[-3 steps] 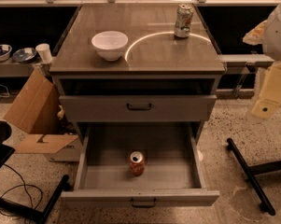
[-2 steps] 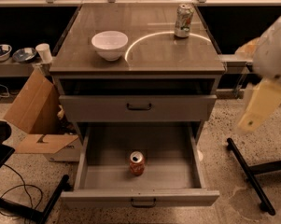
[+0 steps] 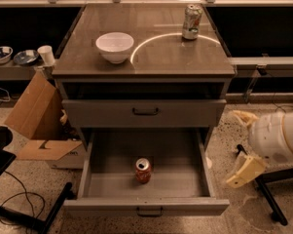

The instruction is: Pick coke can from middle drawer and place on counter

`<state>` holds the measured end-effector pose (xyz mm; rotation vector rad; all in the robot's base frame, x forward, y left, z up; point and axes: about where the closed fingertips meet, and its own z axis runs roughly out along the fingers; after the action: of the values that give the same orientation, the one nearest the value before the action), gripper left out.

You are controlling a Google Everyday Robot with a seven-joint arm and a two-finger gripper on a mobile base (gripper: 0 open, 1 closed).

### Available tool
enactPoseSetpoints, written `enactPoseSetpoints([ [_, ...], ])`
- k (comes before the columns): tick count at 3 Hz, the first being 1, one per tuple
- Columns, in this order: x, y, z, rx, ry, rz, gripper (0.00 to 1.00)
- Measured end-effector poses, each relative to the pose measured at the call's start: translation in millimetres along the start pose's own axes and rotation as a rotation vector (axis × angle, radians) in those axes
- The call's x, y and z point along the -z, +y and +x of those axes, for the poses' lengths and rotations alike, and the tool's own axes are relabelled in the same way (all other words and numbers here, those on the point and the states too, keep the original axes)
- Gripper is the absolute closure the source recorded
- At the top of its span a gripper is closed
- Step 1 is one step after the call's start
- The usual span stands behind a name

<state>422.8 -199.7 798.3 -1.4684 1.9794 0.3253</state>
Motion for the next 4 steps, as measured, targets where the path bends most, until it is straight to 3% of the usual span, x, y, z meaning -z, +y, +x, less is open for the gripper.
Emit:
enactPoseSetpoints([
  [1, -37, -15, 26, -0.031, -0.106, 0.088, 0.00],
  [2, -65, -49, 56, -0.106, -0.140, 0.160, 0.00],
  [3, -71, -53, 61, -0.122, -0.143, 0.169, 0.00],
  [4, -86, -51, 54, -0.112, -0.190, 0.159, 0.00],
])
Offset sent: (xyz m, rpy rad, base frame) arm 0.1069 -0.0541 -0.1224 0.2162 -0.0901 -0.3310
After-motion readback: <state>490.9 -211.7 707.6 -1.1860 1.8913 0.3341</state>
